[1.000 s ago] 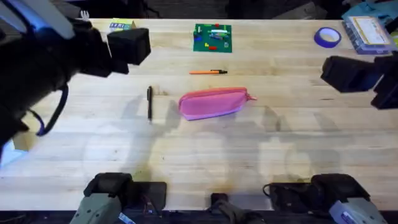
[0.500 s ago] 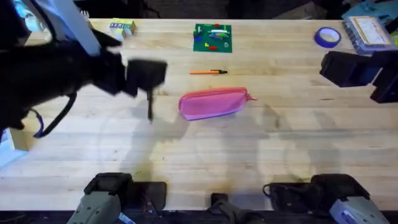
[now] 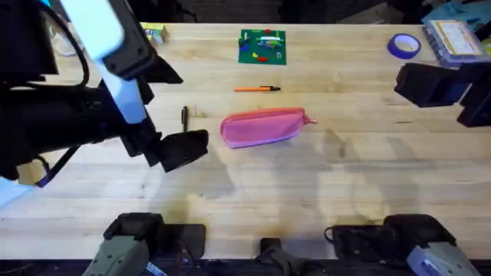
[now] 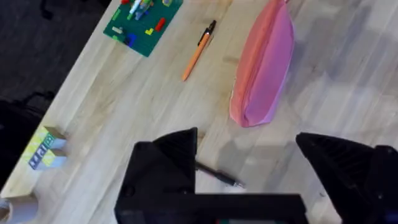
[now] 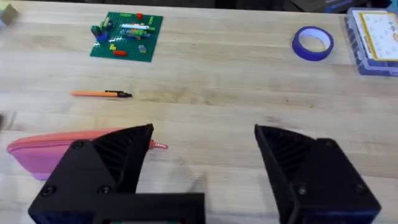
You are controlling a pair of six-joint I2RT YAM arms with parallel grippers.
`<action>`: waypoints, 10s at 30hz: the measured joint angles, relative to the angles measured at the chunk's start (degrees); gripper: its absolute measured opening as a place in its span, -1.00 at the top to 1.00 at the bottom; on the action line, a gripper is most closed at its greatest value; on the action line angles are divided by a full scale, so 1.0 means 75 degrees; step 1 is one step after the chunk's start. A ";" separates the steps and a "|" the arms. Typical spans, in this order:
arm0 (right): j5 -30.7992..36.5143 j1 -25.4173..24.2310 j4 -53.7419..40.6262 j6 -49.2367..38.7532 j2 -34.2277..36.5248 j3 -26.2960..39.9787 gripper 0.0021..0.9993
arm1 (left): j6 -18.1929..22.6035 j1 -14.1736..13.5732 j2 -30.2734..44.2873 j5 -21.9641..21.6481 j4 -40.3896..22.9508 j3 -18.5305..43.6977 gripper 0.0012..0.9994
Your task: Unzip the bag, pick up the pens from the table one at a time and place them inside, then zip the bag closed.
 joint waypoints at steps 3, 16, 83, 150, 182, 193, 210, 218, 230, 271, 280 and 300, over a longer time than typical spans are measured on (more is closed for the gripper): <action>-0.0003 0.0000 0.0000 0.0000 0.0000 0.0000 -1.00 | 0.0214 0.0000 0.0000 0.0011 0.0000 0.0000 -0.99; -0.0002 0.0000 0.0000 0.0002 0.0000 0.0000 -1.00 | 0.0519 0.0000 0.0036 0.0003 -0.0195 0.0000 -0.99; -0.0003 0.0000 0.0070 0.0000 0.0000 0.0000 -1.00 | 0.1714 -0.0871 0.6102 0.1578 0.1472 0.0009 0.91; -0.2215 0.0000 -0.1160 -0.6352 0.3669 0.0000 -1.00 | 0.1714 -0.0871 0.6102 0.1578 0.1588 0.0006 0.92; -0.2820 0.0000 -0.1248 -0.9281 0.3866 0.0000 -1.00 | 0.1714 -0.0871 0.6102 0.1581 0.1585 0.0009 0.92; -0.3611 0.0000 -0.0839 -0.9292 0.5210 0.0000 -1.00 | 0.1714 -0.0871 0.6102 0.1578 0.1588 0.0009 0.92; -0.3748 0.0000 -0.0230 -0.9410 0.6466 0.0000 -1.00 | 0.1714 -0.0871 0.6102 0.1580 0.1588 0.0009 0.92; -0.3797 0.0006 0.0288 -0.9431 0.7031 0.0000 -1.00 | 0.1714 -0.0871 0.6102 0.1579 0.1588 0.0009 0.92; -0.3797 0.0553 0.0932 -0.9433 0.7677 0.0000 -1.00 | 0.1714 -0.0871 0.6102 0.1578 0.1588 0.0009 0.92; -0.3975 0.0702 0.1508 -0.9461 0.8218 0.0003 0.94 | 0.1714 -0.0871 0.6102 0.1578 0.1585 0.0009 0.92; -0.3981 0.0702 0.0917 -0.9457 0.7937 0.0003 0.94 | 0.1714 -0.0871 0.6102 0.1581 0.1585 0.0009 0.92; -0.4028 0.1102 0.0210 -0.9454 0.5323 0.0000 0.94 | 0.1714 -0.0871 0.6102 0.1590 0.1581 0.0009 0.92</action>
